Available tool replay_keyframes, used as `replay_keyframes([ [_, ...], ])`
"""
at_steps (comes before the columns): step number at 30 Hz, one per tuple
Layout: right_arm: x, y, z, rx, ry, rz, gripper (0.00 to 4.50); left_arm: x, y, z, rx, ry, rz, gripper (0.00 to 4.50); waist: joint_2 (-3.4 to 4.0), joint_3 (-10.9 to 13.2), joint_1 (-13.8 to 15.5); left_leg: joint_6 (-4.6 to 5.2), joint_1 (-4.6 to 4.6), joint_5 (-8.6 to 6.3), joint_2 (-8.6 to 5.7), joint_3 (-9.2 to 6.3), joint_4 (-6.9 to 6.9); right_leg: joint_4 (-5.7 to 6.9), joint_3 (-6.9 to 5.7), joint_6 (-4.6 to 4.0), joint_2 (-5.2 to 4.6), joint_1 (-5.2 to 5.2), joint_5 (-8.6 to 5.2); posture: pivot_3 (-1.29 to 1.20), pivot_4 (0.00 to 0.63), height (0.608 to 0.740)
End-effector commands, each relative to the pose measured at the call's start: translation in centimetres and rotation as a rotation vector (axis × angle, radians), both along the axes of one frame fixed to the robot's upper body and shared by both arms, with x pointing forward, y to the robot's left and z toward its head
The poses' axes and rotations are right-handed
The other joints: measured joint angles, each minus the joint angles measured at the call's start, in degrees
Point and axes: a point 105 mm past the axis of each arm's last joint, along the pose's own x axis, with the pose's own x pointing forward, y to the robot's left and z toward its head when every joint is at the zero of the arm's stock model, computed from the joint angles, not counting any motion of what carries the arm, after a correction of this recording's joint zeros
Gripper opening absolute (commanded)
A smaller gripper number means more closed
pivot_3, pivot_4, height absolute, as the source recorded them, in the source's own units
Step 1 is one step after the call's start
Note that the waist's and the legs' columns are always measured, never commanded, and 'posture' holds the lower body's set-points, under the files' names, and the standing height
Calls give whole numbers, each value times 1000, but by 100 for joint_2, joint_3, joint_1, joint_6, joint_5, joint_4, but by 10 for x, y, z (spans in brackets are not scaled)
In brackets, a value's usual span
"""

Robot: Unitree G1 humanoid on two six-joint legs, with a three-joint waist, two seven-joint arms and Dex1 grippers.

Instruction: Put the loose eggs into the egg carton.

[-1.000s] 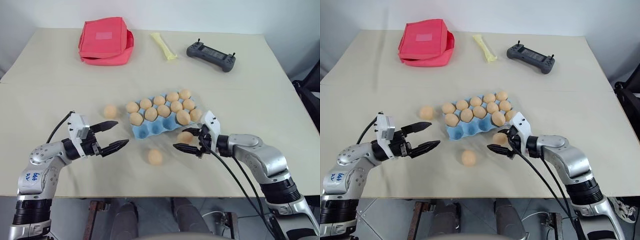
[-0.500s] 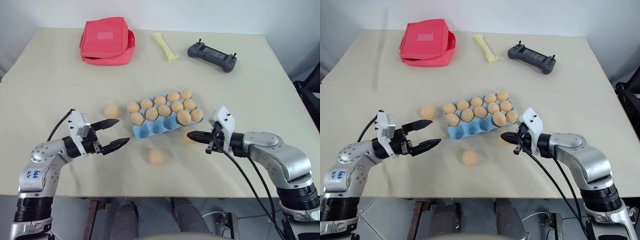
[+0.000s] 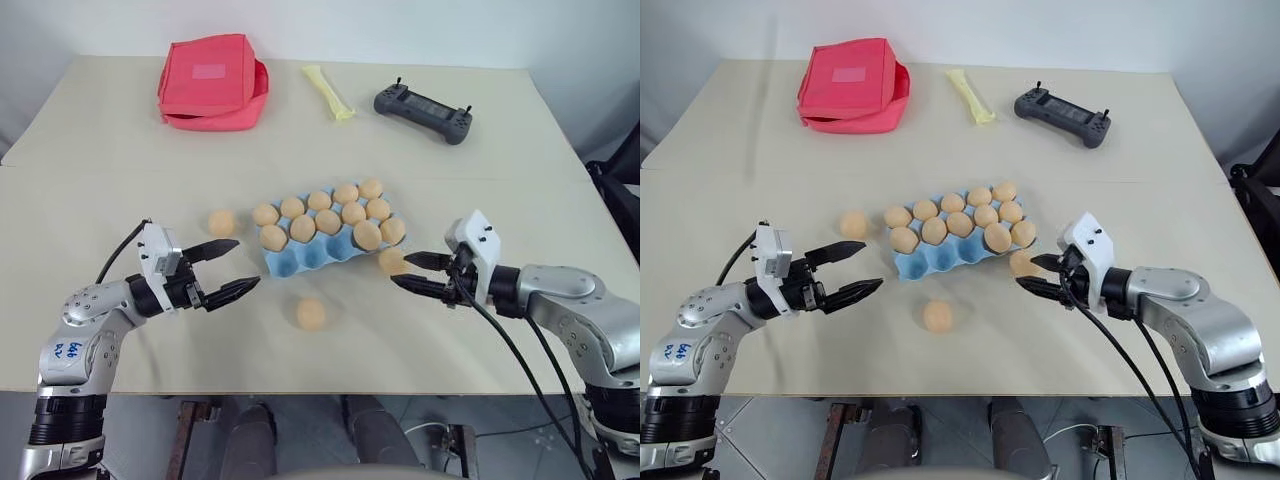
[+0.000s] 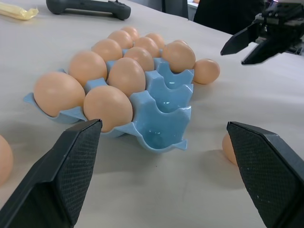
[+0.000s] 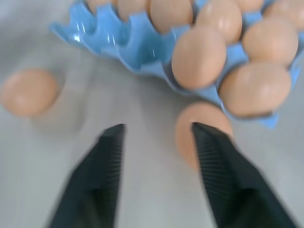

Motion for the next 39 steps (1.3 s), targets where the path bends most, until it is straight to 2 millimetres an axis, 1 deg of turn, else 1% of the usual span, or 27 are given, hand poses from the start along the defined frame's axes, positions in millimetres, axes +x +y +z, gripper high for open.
replay_keyframes([
  [1,5,-8,5,-4,-38,-34,3765,-3,-3,6,-3,-38,-19,4500,0,0,-11,0,0,0,0,0,1,0,0,0,0,0,0,0,150,740],
  [3,9,-10,-1,-4,-26,-58,4437,-2,-4,7,-2,-40,-20,4500,0,0,-7,0,0,0,0,0,3,1,0,0,0,0,0,0,150,740],
  [4,13,-12,-5,-4,-26,-84,4480,-2,-3,7,-2,-40,-20,4500,0,0,-7,0,1,0,0,0,3,2,0,-1,0,0,0,0,150,740],
  [7,18,-11,-13,9,-11,-108,4480,-2,-3,7,-1,-40,-18,4500,-1,-1,-9,0,1,0,0,1,5,2,2,-1,0,1,0,0,150,740],
  [12,23,2,-21,46,5,-79,4480,-1,-2,7,1,-39,-16,4500,0,0,-16,0,2,0,0,2,1,1,2,0,1,0,0,0,150,740],
  [16,29,14,-29,53,17,-58,4480,-1,-2,7,2,-40,-14,4500,0,0,-15,0,1,0,0,2,3,3,2,1,1,0,1,0,150,740],
  [19,32,19,-32,46,14,-50,4480,-1,-2,7,3,-41,-12,4500,0,-1,-12,0,1,0,0,1,4,4,2,2,1,0,1,0,150,740],
  [20,32,19,-32,41,10,-50,4109,-1,-2,7,3,-41,-11,4500,0,-1,-12,0,1,0,0,2,4,4,2,2,1,0,1,0,150,740],
  [21,31,21,-30,41,3,-36,3878,-1,-1,8,4,-42,-8,4500,0,0,-11,0,1,0,0,1,3,4,2,2,1,0,1,0,150,740],
  [23,29,22,-24,43,-11,-26,3195,-2,1,8,6,-43,-4,4500,0,0,-10,0,1,0,0,2,2,3,2,2,1,0,1,0,150,740],
  [26,23,17,-14,41,-29,-23,2120,-3,2,8,8,-42,1,4500,0,0,-11,0,1,0,0,1,0,3,2,2,1,0,1,0,150,740],
  [27,20,16,-10,37,-36,-18,1824,-3,2,8,8,-41,2,4500,0,0,-7,0,1,0,0,1,1,3,2,2,1,-1,1,0,150,740],
  [28,17,15,-7,32,-41,-14,1655,-3,2,7,8,-41,2,4500,0,0,-5,0,1,0,0,1,0,3,1,2,1,-1,1,0,150,740],
  [31,11,14,5,29,-70,5,1605,-3,2,7,6,-38,1,4500,0,0,1,0,0,0,0,0,2,3,1,2,0,0,1,0,150,740],
  [33,10,20,20,51,-103,31,1604,-2,1,6,4,-37,-1,4500,0,0,-14,0,1,0,0,0,3,3,1,2,0,1,1,0,150,740],
  [36,13,36,37,79,-147,73,1592,0,-1,6,2,-37,-8,4500,0,0,-38,1,3,1,0,2,4,5,2,1,1,0,1,0,150,740],
  [39,21,55,44,104,-169,115,1592,1,-2,7,0,-40,-11,4500,0,0,-27,3,5,3,0,0,3,6,2,-3,2,0,1,0,150,740],
])
